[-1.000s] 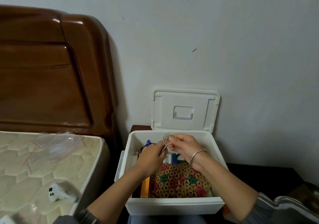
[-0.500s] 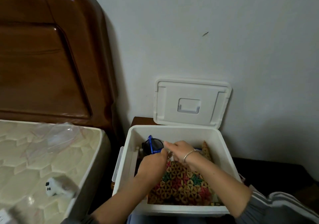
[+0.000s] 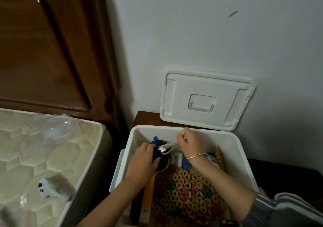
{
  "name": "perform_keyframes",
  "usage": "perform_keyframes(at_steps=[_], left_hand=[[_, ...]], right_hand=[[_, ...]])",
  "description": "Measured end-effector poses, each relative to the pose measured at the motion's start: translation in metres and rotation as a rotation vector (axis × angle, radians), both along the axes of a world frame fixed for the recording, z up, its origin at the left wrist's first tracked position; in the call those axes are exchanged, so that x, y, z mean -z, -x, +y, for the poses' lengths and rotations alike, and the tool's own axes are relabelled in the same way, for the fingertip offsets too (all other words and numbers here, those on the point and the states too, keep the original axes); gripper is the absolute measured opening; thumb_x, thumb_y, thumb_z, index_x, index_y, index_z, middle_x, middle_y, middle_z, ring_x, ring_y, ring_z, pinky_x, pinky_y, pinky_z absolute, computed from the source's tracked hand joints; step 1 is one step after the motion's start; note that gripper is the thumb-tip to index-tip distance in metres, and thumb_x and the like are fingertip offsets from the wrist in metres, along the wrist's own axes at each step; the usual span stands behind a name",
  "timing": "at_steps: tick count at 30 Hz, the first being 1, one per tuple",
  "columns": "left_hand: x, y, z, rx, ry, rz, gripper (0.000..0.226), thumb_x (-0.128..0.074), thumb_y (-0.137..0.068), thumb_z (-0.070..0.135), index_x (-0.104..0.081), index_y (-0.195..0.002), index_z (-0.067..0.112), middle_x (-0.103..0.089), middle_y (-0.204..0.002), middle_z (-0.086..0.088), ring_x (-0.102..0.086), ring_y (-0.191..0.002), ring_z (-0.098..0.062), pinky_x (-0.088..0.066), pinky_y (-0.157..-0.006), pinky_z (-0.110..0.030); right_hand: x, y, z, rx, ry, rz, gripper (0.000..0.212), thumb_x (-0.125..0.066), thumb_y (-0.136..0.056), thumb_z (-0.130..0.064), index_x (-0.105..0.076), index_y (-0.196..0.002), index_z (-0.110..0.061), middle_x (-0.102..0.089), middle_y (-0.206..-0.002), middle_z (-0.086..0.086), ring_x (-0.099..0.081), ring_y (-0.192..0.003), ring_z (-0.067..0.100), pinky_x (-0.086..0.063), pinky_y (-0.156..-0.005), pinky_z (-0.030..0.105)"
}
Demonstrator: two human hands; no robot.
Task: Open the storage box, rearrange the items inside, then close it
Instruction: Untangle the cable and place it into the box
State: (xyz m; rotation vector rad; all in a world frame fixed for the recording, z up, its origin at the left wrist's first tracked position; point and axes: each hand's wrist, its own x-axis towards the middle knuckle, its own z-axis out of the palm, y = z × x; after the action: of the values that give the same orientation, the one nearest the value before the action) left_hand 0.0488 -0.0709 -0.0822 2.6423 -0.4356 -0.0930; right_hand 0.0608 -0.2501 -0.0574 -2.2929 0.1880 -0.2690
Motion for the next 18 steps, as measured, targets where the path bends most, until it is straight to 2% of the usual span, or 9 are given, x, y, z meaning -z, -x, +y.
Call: perform_keyframes(at_steps=[5, 8, 10, 12, 13, 15, 18], left_hand=[[0.014, -0.007, -0.004, -0.008, -0.161, 0.071, 0.048, -0.052, -0.095, 0.035, -0.042, -0.140, 0.022, -0.042, -0.143, 0.003, -0.042, -0.128, -0.017, -0.036, -0.109, -0.033], [0.022, -0.008, -0.006, -0.010, -0.170, 0.117, 0.050, -0.049, -0.098, 0.033, -0.036, -0.144, 0.018, -0.036, -0.149, 0.000, -0.033, -0.138, -0.020, -0.029, -0.116, -0.036], [0.026, -0.008, -0.007, -0.021, -0.128, 0.133, 0.054, -0.049, -0.099, 0.030, -0.031, -0.148, 0.016, -0.033, -0.152, -0.001, -0.031, -0.139, -0.020, -0.030, -0.116, -0.034], [0.029, -0.009, -0.006, -0.028, -0.084, 0.141, 0.058, -0.050, -0.099, 0.027, -0.026, -0.150, 0.014, -0.028, -0.156, -0.002, -0.030, -0.141, -0.020, -0.031, -0.115, -0.033], [0.029, -0.010, -0.005, -0.031, -0.071, 0.148, 0.060, -0.050, -0.099, 0.025, -0.024, -0.151, 0.013, -0.025, -0.157, -0.003, -0.028, -0.143, -0.021, -0.030, -0.116, -0.033], [0.031, -0.010, -0.004, -0.043, -0.052, 0.171, 0.063, -0.052, -0.098, 0.023, -0.022, -0.152, 0.012, -0.020, -0.160, -0.005, -0.024, -0.146, -0.023, -0.027, -0.117, -0.034], [0.034, -0.012, -0.003, -0.058, -0.043, 0.191, 0.066, -0.052, -0.098, 0.023, -0.020, -0.153, 0.012, -0.019, -0.161, -0.006, -0.021, -0.147, -0.024, -0.027, -0.118, -0.035]], right_hand=[[0.007, -0.020, 0.012, -0.083, 0.117, -0.041, 0.023, -0.050, -0.096, -0.023, -0.044, -0.076, -0.014, -0.047, -0.058, 0.003, -0.043, -0.052, 0.017, -0.027, -0.047, 0.024], [0.015, -0.028, 0.019, -0.175, 0.343, -0.013, 0.023, -0.046, -0.098, -0.027, -0.048, -0.083, -0.009, -0.055, -0.064, 0.009, -0.053, -0.057, 0.023, -0.031, -0.049, 0.027], [0.018, -0.030, 0.021, -0.163, 0.576, -0.087, 0.021, -0.058, -0.092, -0.026, -0.055, -0.082, -0.008, -0.059, -0.061, 0.007, -0.056, -0.052, 0.021, -0.030, -0.042, 0.026], [0.021, -0.030, 0.022, -0.143, 0.758, -0.205, 0.027, -0.081, -0.072, -0.024, -0.058, -0.065, -0.011, -0.051, -0.045, 0.001, -0.047, -0.034, 0.014, -0.023, -0.031, 0.017], [0.023, -0.030, 0.022, -0.123, 0.827, -0.247, 0.030, -0.085, -0.065, -0.025, -0.058, -0.061, -0.013, -0.048, -0.042, -0.002, -0.043, -0.030, 0.012, -0.023, -0.030, 0.015], [0.031, -0.031, 0.022, -0.148, 0.883, -0.303, 0.032, -0.085, -0.064, -0.027, -0.056, -0.061, -0.016, -0.047, -0.045, -0.004, -0.042, -0.030, 0.010, -0.027, -0.031, 0.015], [0.046, -0.036, 0.025, -0.256, 0.833, -0.243, 0.033, -0.086, -0.064, -0.023, -0.054, -0.066, -0.015, -0.051, -0.051, -0.001, -0.047, -0.033, 0.014, -0.035, -0.030, 0.017]])
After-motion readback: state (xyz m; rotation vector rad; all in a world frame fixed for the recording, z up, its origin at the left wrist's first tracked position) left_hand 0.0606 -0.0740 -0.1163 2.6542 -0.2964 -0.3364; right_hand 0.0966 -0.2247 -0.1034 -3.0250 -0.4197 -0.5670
